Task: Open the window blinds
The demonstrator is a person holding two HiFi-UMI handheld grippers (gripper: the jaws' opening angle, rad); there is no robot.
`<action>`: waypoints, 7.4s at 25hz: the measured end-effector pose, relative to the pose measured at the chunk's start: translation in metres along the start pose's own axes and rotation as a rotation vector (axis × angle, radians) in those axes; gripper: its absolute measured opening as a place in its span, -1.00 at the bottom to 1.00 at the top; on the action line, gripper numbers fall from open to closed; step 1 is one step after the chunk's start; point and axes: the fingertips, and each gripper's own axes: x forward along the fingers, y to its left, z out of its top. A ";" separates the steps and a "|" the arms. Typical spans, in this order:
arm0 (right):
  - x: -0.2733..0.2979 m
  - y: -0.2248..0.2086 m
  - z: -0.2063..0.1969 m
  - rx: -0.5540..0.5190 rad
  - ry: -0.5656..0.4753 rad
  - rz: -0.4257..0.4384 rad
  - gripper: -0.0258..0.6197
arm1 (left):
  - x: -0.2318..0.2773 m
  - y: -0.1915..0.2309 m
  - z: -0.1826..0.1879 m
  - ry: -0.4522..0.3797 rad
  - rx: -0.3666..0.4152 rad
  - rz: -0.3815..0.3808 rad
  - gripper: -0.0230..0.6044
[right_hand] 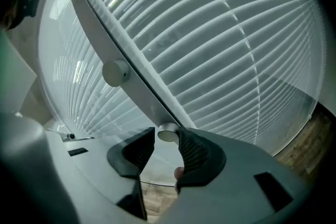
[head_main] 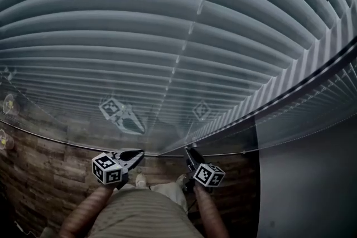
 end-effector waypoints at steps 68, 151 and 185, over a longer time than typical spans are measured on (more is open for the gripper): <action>-0.015 0.013 0.007 -0.539 0.097 -0.235 -0.22 | -0.026 -0.018 -0.013 0.013 -0.039 0.050 -0.89; -0.005 0.011 0.018 -0.199 0.026 -0.147 -0.46 | -0.030 -0.009 -0.007 -0.028 -0.086 0.038 -0.89; -0.003 0.026 0.018 -1.016 0.185 -0.519 -0.53 | -0.027 -0.012 -0.004 -0.017 -0.080 0.034 -0.89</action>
